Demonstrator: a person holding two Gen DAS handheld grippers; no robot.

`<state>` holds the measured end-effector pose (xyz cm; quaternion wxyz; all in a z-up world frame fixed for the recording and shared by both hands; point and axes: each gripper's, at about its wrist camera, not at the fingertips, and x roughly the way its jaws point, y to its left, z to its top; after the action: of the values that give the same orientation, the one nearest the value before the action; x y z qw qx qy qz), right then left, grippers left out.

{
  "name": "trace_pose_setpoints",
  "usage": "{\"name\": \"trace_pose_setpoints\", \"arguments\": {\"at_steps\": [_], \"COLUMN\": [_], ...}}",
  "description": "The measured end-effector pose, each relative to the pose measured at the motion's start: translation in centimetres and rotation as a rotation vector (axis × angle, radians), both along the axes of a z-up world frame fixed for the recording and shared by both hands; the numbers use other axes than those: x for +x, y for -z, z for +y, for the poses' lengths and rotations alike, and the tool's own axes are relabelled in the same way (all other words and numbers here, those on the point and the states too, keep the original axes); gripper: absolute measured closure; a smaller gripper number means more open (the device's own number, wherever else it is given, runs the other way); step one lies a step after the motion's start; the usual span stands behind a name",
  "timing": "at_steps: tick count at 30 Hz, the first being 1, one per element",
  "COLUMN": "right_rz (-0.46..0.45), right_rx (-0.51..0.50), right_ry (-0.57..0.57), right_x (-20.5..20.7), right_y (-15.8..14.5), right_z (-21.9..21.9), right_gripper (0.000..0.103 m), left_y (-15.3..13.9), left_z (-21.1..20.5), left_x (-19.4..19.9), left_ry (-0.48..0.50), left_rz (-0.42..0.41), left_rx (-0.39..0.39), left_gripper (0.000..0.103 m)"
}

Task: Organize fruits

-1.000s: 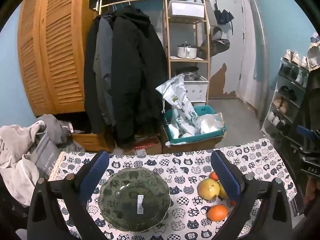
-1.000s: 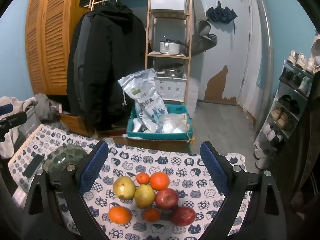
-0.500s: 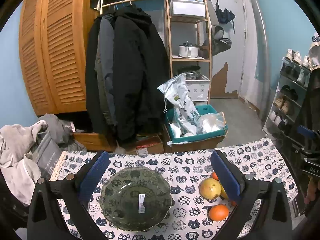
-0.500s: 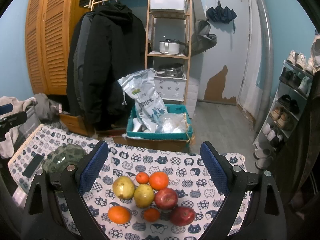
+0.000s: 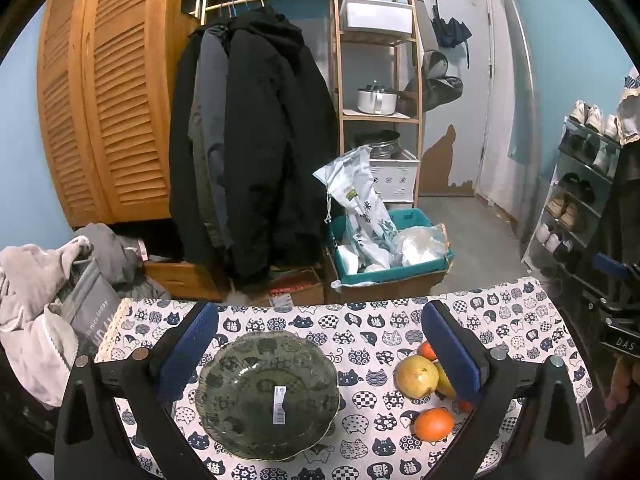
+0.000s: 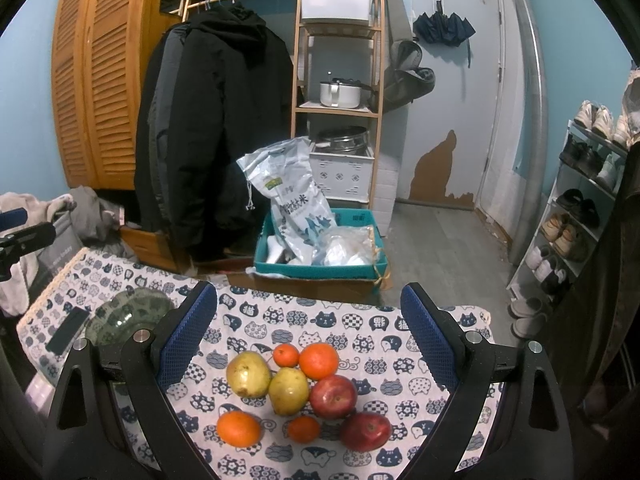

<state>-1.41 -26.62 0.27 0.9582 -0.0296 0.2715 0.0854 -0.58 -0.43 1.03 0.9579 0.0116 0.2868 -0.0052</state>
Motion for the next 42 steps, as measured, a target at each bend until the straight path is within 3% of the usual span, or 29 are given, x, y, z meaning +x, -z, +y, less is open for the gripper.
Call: {"name": "trace_pose_setpoints", "arguments": {"at_steps": [42], "right_rz": [-0.001], "right_rx": [-0.002], "right_ry": [-0.003], "right_x": [-0.11], "right_y": [-0.10], "right_z": [0.21], "right_gripper": [0.011], "left_y": [0.12], "left_z": [0.44], "left_x": [0.00], "left_ry": [-0.007], "left_rz": [0.008], "left_rx": [-0.011], "left_gripper": [0.001]}}
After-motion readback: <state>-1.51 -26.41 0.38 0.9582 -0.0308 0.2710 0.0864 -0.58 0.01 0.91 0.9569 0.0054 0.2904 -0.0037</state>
